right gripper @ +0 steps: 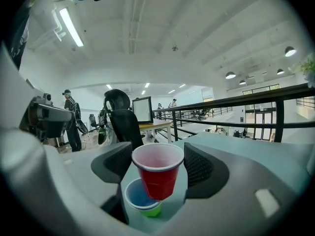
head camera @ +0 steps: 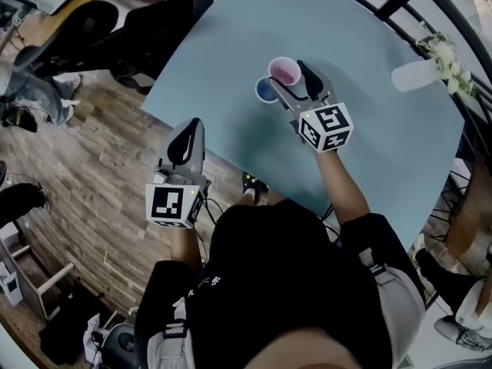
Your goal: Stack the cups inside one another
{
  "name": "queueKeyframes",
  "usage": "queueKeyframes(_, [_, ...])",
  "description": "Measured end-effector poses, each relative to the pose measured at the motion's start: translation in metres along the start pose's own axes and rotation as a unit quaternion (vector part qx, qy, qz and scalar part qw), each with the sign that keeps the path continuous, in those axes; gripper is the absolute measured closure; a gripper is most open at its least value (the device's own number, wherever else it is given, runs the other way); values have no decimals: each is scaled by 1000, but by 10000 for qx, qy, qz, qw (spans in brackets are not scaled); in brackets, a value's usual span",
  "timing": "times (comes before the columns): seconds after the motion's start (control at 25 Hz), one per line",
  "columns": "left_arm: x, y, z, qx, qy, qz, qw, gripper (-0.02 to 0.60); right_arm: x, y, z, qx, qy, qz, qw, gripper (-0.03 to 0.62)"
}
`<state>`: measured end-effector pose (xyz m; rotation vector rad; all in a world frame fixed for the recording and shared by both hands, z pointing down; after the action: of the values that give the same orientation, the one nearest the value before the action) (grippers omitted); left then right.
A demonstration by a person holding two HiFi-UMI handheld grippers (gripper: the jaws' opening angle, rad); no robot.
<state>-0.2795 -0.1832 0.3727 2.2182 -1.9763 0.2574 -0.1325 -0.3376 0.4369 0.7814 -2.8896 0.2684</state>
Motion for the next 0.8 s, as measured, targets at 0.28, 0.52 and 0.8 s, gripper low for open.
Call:
queueKeyframes(0.28, [-9, 10, -5, -13, 52, 164, 9999, 589, 11, 14, -3, 8, 79, 224, 9997, 263])
queueKeyframes(0.52, [-13, 11, -9, -45, 115, 212, 9997, 589, 14, 22, -14, 9, 233, 337, 9992, 263])
queueKeyframes(0.8, [-14, 13, -10, -55, 141, 249, 9996, 589, 18, 24, -29, 36, 419, 380, 9984, 263])
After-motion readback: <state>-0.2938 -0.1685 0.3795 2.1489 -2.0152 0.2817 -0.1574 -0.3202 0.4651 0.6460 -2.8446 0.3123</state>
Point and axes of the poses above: the fingertips, and each gripper's own axes: x forward along the fingers, y to its left, z out of its top, the point moved 1 cm from there along -x, backward along the fingers, and after that the axes turned 7 degrees about z, right-handed, at the moved point
